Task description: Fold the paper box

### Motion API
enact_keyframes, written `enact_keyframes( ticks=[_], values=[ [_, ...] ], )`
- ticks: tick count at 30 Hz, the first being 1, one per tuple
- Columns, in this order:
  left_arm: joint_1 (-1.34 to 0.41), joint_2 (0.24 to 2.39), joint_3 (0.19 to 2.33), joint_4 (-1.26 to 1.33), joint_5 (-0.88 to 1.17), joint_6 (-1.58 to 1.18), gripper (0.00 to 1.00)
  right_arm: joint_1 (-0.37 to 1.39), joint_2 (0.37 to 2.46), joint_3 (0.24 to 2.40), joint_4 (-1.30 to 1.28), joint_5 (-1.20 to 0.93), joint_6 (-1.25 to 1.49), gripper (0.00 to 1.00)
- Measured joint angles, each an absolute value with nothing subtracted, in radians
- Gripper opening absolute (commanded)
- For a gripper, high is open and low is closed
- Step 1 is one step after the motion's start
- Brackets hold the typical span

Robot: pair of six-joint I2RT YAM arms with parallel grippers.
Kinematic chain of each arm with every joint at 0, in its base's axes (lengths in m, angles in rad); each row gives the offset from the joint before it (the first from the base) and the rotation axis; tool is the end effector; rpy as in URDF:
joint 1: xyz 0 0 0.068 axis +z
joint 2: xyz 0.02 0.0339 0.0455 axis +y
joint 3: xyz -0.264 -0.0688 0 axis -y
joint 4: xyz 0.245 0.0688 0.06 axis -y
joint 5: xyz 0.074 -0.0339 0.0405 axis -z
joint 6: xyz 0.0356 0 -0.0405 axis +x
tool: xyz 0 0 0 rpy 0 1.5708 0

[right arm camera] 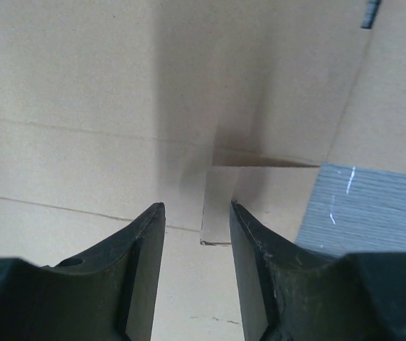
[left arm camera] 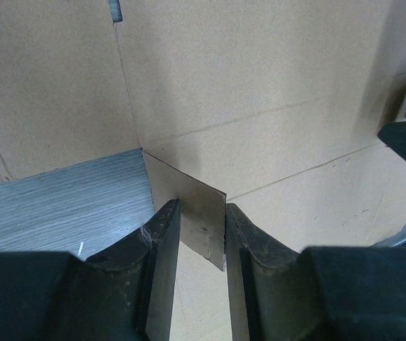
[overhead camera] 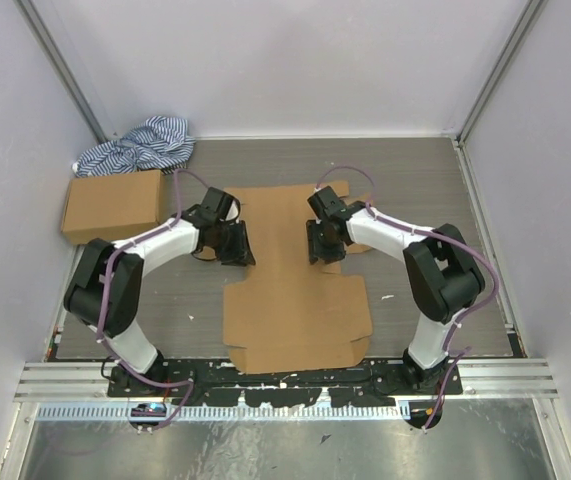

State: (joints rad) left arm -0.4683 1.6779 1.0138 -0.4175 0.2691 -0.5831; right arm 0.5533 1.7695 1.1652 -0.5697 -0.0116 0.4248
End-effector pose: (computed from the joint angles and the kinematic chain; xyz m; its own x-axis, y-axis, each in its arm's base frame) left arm 0.2893 -0.1570 0.1766 -0.9585 -0.1100 -0.2630 0.0226 0.8904 -0.4546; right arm 0.2977 0.1844 0.1814 -0.9331 -0.0919 -0.3477 -0.1588 0.9727 0.1690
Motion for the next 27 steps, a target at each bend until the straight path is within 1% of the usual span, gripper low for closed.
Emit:
enact_keyframes(
  ticks=[5,20,24,27],
  values=[
    [-0.48,1.705,1.039,-0.422,0.267,-0.59,0.38,0.555,1.823,1.17,-0.553,-0.021,0.426,0.48],
    [-0.5,1.715,1.084,-0.479,0.245,-0.591,0.39,0.554,1.829,1.174,-0.529,-0.03,0.452,0.48],
    [-0.513,1.766,1.106,-0.474,0.244,-0.604,0.39,0.554,1.831,1.174,-0.519,-0.035,0.452,0.48],
    [-0.516,1.821,1.111,-0.464,0.243,-0.616,0.43,0.554,1.831,1.174,-0.514,-0.038,0.452,0.48]
  ],
)
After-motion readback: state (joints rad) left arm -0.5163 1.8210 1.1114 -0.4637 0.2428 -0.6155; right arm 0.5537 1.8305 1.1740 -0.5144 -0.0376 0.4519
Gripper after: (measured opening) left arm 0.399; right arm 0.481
